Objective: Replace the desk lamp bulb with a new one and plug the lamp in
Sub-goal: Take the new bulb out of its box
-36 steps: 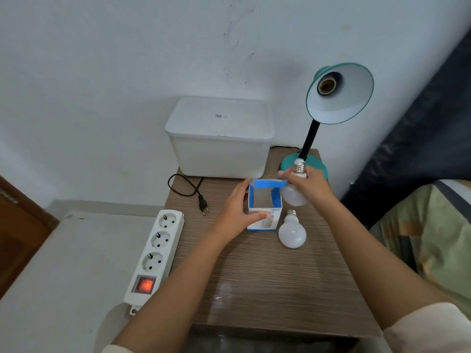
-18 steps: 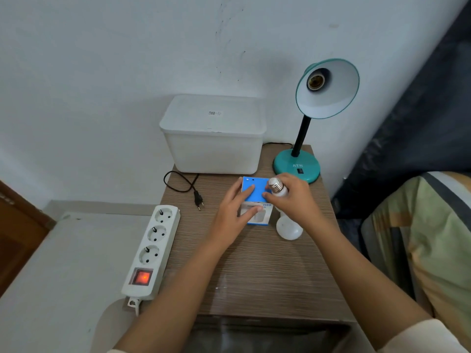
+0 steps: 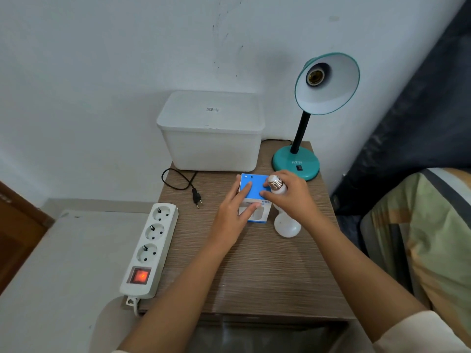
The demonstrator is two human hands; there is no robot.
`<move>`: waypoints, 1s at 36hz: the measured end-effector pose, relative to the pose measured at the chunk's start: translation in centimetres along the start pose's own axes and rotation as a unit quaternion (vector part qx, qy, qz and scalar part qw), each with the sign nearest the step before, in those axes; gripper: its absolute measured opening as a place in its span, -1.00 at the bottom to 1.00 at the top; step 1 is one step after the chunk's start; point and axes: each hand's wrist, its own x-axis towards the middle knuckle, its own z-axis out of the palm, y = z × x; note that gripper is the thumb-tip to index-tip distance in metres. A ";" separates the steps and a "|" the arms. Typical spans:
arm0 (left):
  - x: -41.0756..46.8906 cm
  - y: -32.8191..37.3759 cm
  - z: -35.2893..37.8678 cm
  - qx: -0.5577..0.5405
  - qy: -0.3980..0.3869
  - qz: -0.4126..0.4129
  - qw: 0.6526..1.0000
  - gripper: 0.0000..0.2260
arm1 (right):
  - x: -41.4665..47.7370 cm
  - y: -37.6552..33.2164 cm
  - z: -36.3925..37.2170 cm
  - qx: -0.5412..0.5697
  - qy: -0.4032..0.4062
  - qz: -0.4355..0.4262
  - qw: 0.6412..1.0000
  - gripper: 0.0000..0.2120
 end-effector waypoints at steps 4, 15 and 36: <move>-0.1 0.2 0.0 0.009 0.002 -0.009 1.000 -0.50 | -0.1 -0.2 -0.2 -0.010 -0.002 0.006 1.000 -0.69; -0.1 1.2 0.8 0.035 0.024 -0.018 0.999 -0.49 | -1.5 -0.7 -2.2 0.002 -0.010 0.068 0.998 -0.82; 13.0 13.2 -1.7 0.081 -0.064 0.144 0.984 -0.34 | 4.0 -3.3 -13.4 0.049 0.111 0.108 0.987 -0.64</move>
